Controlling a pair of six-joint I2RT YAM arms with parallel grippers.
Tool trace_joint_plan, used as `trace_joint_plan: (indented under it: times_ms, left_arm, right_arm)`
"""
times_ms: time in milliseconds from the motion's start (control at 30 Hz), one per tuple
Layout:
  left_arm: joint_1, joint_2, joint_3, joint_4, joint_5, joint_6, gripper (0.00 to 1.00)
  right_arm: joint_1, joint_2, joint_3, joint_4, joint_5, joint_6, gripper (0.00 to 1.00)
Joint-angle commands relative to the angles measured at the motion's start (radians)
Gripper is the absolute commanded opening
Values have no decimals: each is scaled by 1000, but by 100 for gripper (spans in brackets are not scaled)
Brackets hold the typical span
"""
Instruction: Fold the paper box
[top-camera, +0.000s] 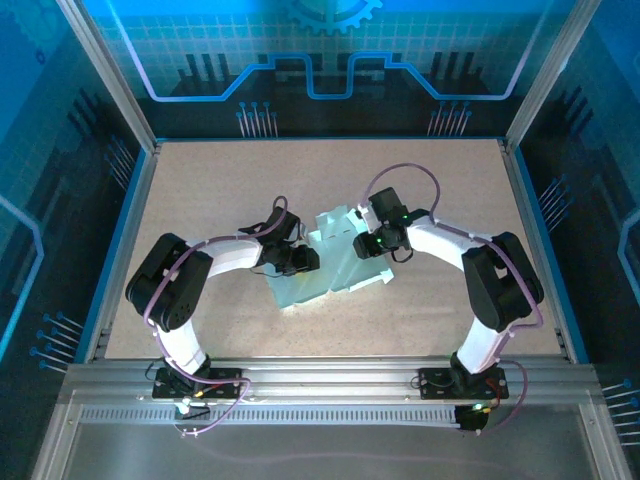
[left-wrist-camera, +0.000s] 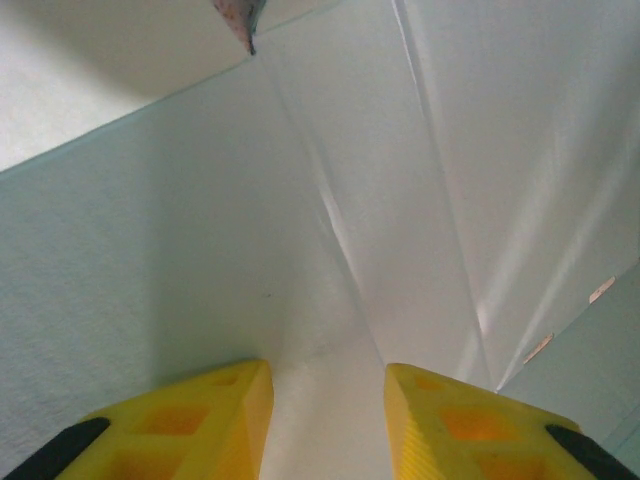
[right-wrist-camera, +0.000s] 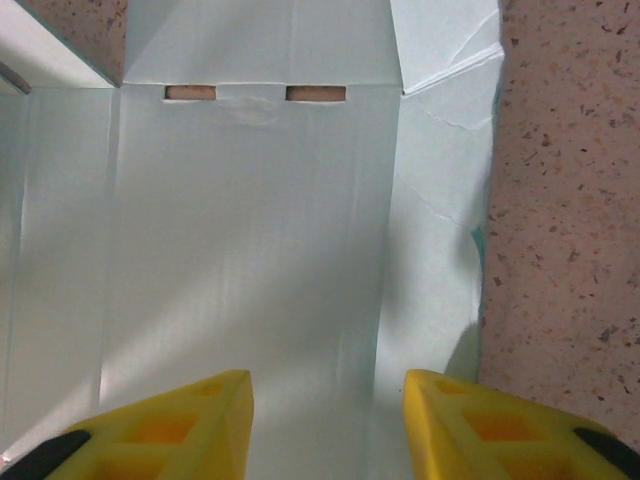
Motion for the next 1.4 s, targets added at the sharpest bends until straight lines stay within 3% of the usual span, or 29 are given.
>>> trace_joint_plan:
  times_ms: [0, 233, 367, 533, 733, 900, 967, 1367]
  left_arm:
    - [0, 23, 8, -61, -8, 17, 37]
    - [0, 20, 8, -64, -11, 22, 37]
    - [0, 20, 3, -59, -11, 22, 37]
    - [0, 15, 0, -56, -9, 20, 37]
    - [0, -7, -12, -46, -8, 20, 38]
    - [0, -24, -11, -46, 3, 22, 38]
    - [0, -37, -1, -53, 7, 22, 39]
    - [0, -149, 40, -75, -23, 25, 59]
  right_arm:
    - [-12, -14, -2, 8, -13, 12, 44]
    - [-70, -121, -87, 71, -37, 51, 53]
    - [-82, -86, -85, 44, -55, 25, 56]
    - [-52, -17, -60, 36, -90, 19, 52]
    - [-38, 0, -50, 44, -82, 38, 35]
    - [-9, -35, -51, 11, -12, 36, 6]
    - [5, -53, -60, 12, 24, 43, 0]
    - [48, -127, -120, 66, 177, 59, 0]
